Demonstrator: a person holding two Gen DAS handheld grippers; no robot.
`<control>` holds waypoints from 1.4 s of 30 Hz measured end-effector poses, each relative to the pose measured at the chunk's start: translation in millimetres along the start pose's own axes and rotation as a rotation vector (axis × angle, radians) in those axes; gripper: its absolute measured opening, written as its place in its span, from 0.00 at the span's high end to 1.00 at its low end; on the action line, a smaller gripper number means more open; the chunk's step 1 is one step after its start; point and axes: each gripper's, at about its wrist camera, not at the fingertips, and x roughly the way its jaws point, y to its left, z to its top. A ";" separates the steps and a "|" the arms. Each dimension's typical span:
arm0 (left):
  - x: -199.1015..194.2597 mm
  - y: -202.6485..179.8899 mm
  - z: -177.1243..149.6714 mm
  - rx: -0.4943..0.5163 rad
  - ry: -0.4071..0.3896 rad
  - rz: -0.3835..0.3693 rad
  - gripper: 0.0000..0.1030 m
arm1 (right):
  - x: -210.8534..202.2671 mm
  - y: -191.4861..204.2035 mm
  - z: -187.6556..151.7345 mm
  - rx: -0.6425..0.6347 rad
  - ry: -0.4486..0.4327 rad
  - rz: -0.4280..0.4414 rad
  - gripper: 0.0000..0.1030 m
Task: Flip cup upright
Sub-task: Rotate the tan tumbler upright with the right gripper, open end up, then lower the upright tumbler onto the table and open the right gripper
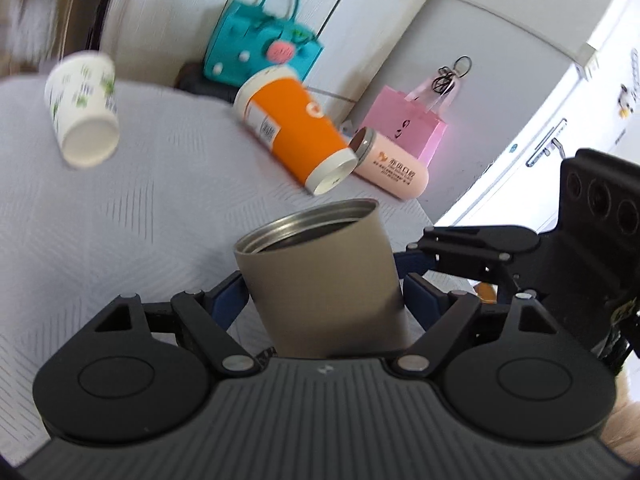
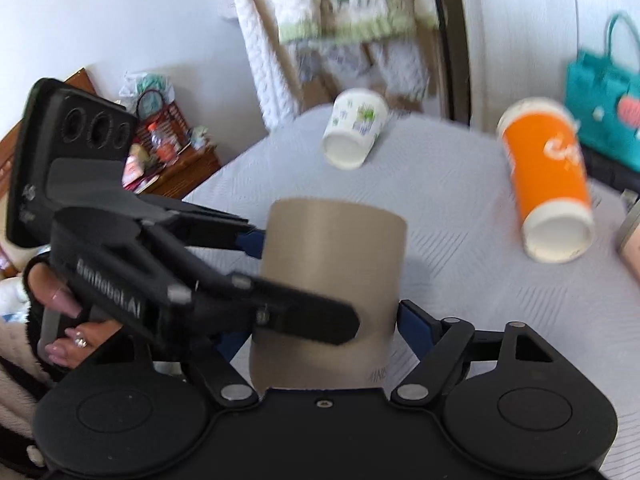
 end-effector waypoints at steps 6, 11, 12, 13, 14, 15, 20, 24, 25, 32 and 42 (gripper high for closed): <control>-4.6 -2.2 16.7 0.075 -0.068 0.005 0.22 | -7.1 -6.1 2.7 -0.002 -0.117 -0.023 0.21; -2.1 -2.2 40.9 0.151 -0.115 0.038 0.24 | -0.2 -11.5 16.2 -0.040 -0.193 -0.066 0.21; -1.4 -1.0 45.6 0.165 -0.122 0.043 0.25 | 2.3 -12.8 19.6 -0.048 -0.205 -0.080 0.21; 0.3 -0.1 49.9 0.174 -0.128 0.050 0.25 | 5.9 -12.7 23.3 -0.064 -0.216 -0.096 0.21; 1.8 0.6 53.4 0.186 -0.135 0.057 0.25 | 8.7 -12.4 26.3 -0.091 -0.229 -0.118 0.21; 3.1 0.9 56.8 0.203 -0.142 0.068 0.25 | 11.9 -11.5 28.5 -0.114 -0.247 -0.139 0.21; 14.1 4.3 67.8 0.258 -0.167 0.112 0.26 | 26.5 -17.6 41.4 -0.144 -0.289 -0.202 0.21; 21.6 6.7 70.8 0.298 -0.199 0.142 0.26 | 37.2 -23.9 46.3 -0.171 -0.318 -0.237 0.21; 23.4 7.1 71.4 0.303 -0.205 0.148 0.26 | 39.6 -25.3 46.5 -0.180 -0.327 -0.247 0.21; 41.4 12.0 70.0 0.337 -0.172 0.180 0.27 | 57.9 -29.2 40.2 -0.224 -0.345 -0.318 0.22; 48.5 11.5 63.0 0.341 -0.185 0.176 0.26 | 61.3 -36.8 31.7 -0.221 -0.363 -0.326 0.20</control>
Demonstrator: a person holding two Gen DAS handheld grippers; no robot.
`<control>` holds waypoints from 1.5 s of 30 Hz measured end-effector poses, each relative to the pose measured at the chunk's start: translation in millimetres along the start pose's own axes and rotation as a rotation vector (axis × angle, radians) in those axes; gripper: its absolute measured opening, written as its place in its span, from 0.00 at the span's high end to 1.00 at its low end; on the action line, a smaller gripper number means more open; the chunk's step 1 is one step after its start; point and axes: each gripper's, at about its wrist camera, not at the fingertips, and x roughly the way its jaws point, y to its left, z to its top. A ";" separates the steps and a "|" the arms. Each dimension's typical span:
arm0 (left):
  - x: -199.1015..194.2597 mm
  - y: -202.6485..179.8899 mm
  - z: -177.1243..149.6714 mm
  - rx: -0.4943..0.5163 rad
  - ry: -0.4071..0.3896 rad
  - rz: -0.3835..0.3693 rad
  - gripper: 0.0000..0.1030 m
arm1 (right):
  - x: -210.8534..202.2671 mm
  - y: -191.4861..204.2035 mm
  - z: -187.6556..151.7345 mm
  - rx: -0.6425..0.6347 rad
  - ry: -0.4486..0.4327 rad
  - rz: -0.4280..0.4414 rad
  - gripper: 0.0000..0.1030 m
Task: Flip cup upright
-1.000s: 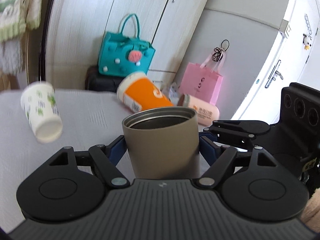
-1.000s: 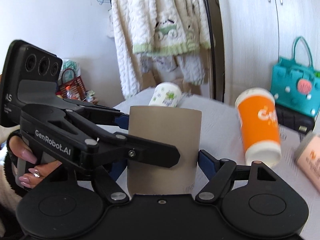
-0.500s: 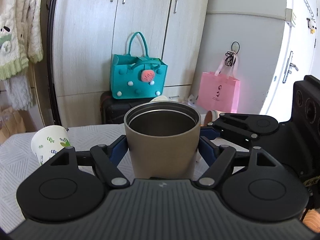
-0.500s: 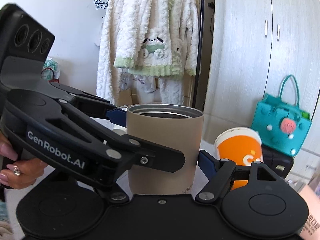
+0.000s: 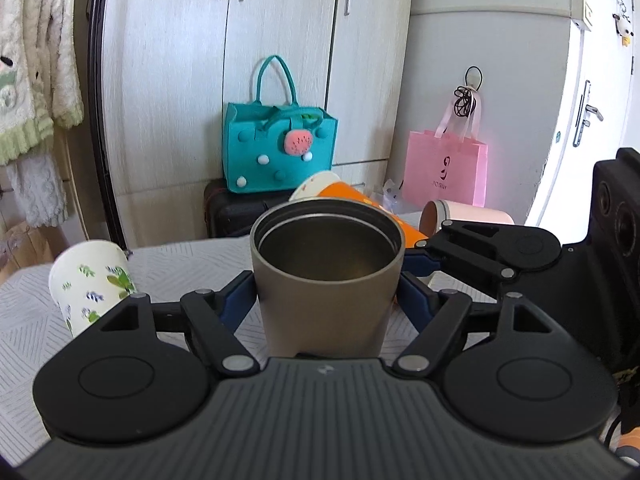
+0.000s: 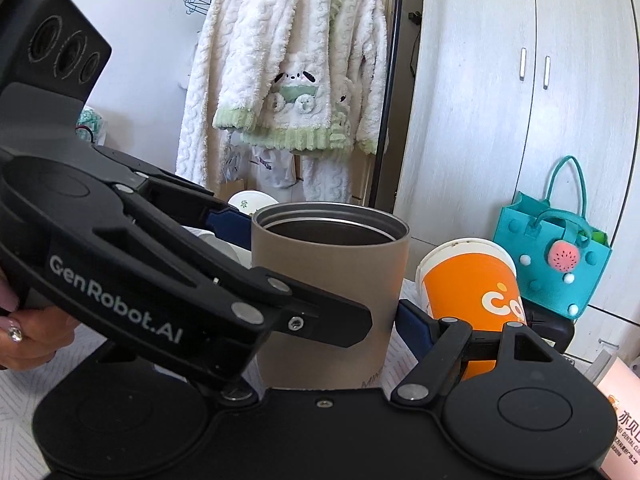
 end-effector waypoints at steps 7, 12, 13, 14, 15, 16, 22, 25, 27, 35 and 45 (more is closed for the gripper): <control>-3.4 -6.6 2.8 0.013 0.009 0.016 0.21 | 2.3 8.4 4.6 -0.009 0.070 -0.052 0.17; -19.9 -8.8 -2.8 0.015 -0.028 0.052 0.18 | -15.7 9.9 0.5 0.038 0.098 -0.106 0.13; -24.4 -7.6 -4.3 0.008 -0.034 0.048 0.17 | -19.2 11.0 -0.1 0.036 0.104 -0.120 0.13; -29.4 -5.4 -6.3 0.000 -0.039 0.041 0.15 | -23.4 13.5 -1.0 0.025 0.112 -0.136 0.13; -34.4 -4.2 -9.2 -0.010 -0.044 0.036 0.15 | -27.7 16.0 -2.3 0.011 0.117 -0.159 0.13; -39.4 -3.1 -12.1 -0.022 -0.048 0.034 0.15 | -33.1 18.5 -4.1 0.003 0.116 -0.176 0.13; -69.6 -6.6 -28.1 -0.054 -0.042 0.057 0.14 | -68.3 33.3 -12.6 0.027 0.076 -0.190 0.13; -88.7 -13.3 -31.2 -0.063 -0.035 0.091 0.14 | -86.7 43.9 -12.2 0.039 0.053 -0.198 0.13; -100.8 -18.1 -29.7 -0.058 -0.032 0.109 0.14 | -96.4 50.0 -8.7 0.047 0.047 -0.215 0.13; -152.4 -41.6 -24.1 -0.026 -0.072 0.189 0.14 | -129.3 69.8 -3.9 0.070 0.017 -0.273 0.13; -193.9 -58.0 -39.9 -0.047 -0.067 0.222 0.12 | -165.5 87.4 -9.7 0.111 0.001 -0.324 0.12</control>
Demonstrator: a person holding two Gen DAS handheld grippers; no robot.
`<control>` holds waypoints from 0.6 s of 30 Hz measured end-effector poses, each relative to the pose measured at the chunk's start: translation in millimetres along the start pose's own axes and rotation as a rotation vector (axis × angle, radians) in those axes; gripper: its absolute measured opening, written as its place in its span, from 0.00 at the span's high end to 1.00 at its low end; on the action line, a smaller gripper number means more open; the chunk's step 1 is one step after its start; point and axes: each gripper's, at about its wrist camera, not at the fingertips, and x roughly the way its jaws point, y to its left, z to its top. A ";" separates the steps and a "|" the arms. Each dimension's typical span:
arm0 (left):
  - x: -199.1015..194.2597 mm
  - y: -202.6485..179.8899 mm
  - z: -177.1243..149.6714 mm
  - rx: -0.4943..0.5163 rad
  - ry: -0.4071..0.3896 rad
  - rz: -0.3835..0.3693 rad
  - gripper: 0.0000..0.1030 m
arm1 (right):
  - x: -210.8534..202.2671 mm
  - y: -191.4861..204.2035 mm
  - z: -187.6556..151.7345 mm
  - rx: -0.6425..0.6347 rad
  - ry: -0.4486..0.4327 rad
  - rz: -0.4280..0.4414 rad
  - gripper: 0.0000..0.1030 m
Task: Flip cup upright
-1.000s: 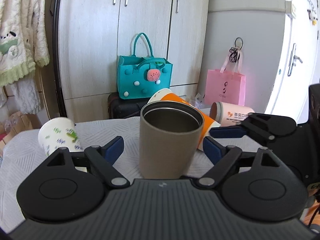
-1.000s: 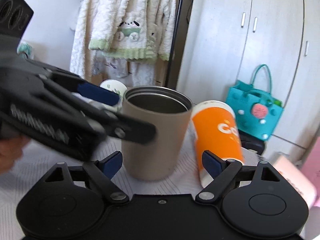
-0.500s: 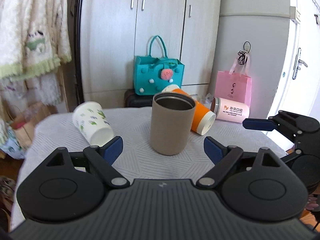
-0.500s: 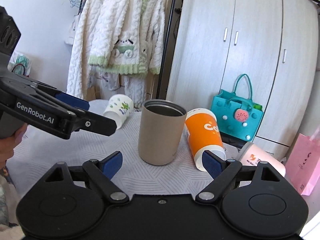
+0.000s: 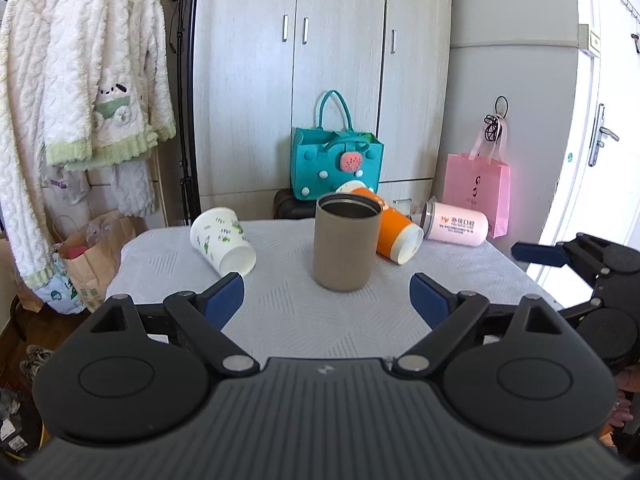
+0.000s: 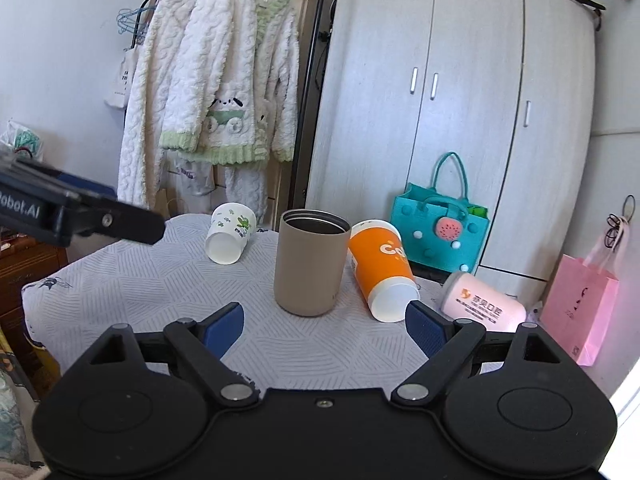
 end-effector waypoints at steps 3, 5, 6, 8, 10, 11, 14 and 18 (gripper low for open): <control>-6.2 -1.4 -5.6 -0.002 0.009 0.011 0.12 | -9.6 2.1 -2.4 0.009 0.002 -0.027 0.12; -9.2 -2.2 -9.0 -0.009 0.012 0.019 0.12 | -16.3 4.1 -3.2 0.027 -0.007 -0.045 0.12; -10.2 -2.5 -10.8 -0.015 0.016 0.025 0.11 | -20.3 4.3 -3.9 0.037 -0.015 -0.047 0.12; -13.1 -3.2 -15.6 -0.021 0.017 0.035 0.11 | -26.8 5.5 -6.5 0.059 -0.027 -0.052 0.12; -14.4 -3.2 -21.0 -0.029 0.018 0.045 0.10 | -31.6 5.9 -9.9 0.081 -0.030 -0.063 0.12; -15.0 -3.0 -24.2 -0.034 0.020 0.050 0.10 | -33.3 5.7 -11.5 0.091 -0.032 -0.071 0.12; -15.2 -3.0 -32.4 -0.052 0.029 0.067 0.10 | -38.2 4.7 -18.3 0.121 -0.034 -0.090 0.12; -11.2 -0.5 -41.0 -0.075 0.040 0.088 0.10 | -39.1 4.0 -24.1 0.152 -0.035 -0.102 0.12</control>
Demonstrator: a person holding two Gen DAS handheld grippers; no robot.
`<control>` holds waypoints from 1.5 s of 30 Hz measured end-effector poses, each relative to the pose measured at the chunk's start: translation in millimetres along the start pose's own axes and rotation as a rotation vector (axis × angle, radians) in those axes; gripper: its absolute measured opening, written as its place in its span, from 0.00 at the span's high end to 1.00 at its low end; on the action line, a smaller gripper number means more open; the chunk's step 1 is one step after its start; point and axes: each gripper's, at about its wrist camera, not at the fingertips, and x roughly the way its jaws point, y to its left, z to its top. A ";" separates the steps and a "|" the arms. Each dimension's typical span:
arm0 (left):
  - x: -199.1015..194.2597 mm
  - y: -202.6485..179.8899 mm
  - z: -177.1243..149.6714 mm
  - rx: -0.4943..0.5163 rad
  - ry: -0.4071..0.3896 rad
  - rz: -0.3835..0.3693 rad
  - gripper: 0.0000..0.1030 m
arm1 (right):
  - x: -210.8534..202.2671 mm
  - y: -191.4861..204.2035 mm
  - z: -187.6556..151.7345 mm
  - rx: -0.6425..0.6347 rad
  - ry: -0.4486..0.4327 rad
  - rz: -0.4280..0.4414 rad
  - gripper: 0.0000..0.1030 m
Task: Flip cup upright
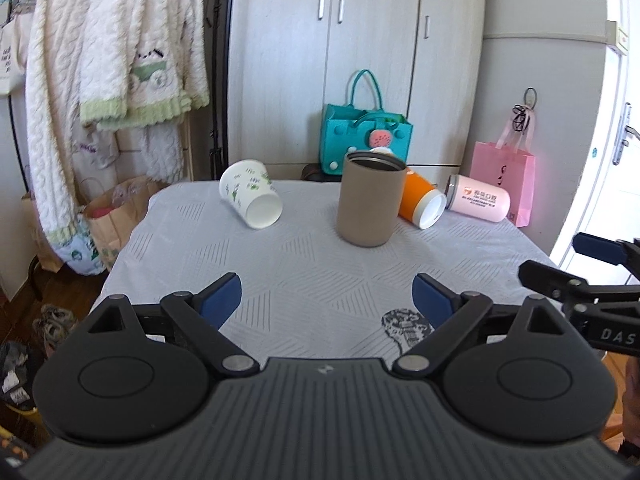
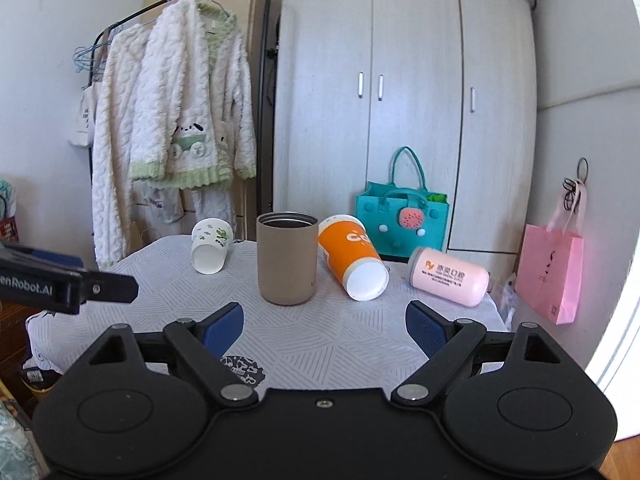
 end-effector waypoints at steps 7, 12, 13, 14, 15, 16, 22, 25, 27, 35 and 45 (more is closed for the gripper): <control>8.2 2.8 -10.1 -0.032 0.000 0.023 0.09 | 2.9 0.8 -8.2 0.002 0.007 -0.039 0.12; 11.0 4.3 -14.9 -0.044 -0.011 0.037 0.06 | 4.3 5.3 -13.4 -0.013 0.002 -0.057 0.08; 11.2 4.0 -15.9 -0.044 -0.014 0.042 0.03 | 4.8 6.3 -14.6 -0.012 0.003 -0.059 0.08; 11.8 5.0 -16.4 -0.044 -0.014 0.044 0.00 | 4.9 7.7 -16.1 -0.013 0.001 -0.062 0.05; 12.1 5.1 -17.1 -0.045 -0.014 0.046 0.00 | 5.7 9.2 -17.3 -0.015 0.000 -0.067 0.00; 12.2 5.6 -17.9 -0.048 -0.014 0.047 0.00 | 5.6 10.4 -18.6 -0.017 -0.002 -0.074 0.00; 19.8 6.1 -19.7 -0.046 0.031 0.102 0.00 | 7.3 14.4 -24.2 0.007 0.007 -0.108 0.00; 22.2 8.5 -21.2 -0.060 0.051 0.110 0.00 | 8.0 15.4 -25.7 0.009 0.013 -0.135 0.00; 22.2 9.5 -22.6 -0.067 0.052 0.118 0.00 | 8.1 16.4 -26.4 0.008 0.014 -0.156 0.00; 20.1 1.5 -28.2 -0.033 0.038 0.150 0.00 | 7.5 13.9 -28.2 0.041 0.022 -0.191 0.00; 14.4 -3.9 -29.7 -0.012 0.019 0.131 0.00 | 7.3 13.9 -30.7 0.064 0.035 -0.206 0.00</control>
